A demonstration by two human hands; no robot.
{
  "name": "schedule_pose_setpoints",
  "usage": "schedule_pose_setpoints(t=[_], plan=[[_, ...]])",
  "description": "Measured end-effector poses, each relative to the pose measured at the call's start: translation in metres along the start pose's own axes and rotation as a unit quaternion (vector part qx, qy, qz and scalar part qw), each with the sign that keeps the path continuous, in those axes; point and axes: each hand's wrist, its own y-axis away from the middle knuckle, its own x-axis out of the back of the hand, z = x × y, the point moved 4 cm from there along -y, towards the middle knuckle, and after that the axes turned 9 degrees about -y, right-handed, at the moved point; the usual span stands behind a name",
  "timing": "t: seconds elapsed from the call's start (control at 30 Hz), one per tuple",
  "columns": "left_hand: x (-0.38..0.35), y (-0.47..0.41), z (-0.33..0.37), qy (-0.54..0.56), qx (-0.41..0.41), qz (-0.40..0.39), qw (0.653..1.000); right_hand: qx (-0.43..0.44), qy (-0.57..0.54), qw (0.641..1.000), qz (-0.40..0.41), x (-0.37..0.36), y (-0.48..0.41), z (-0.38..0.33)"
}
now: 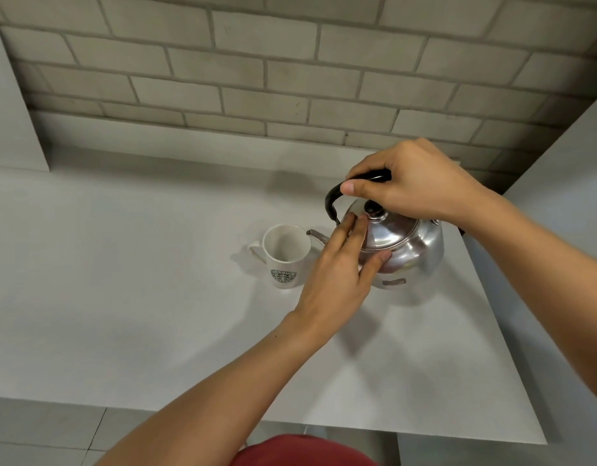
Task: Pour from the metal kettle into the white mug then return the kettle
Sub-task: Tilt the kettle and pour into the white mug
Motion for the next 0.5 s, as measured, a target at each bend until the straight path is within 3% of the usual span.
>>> schedule_pose_setpoints(t=[0.5], plan=[[-0.001,-0.002,-0.002,0.059,0.019,0.034,0.997,0.013,0.055,0.997,-0.053,-0.001,-0.019,-0.022]])
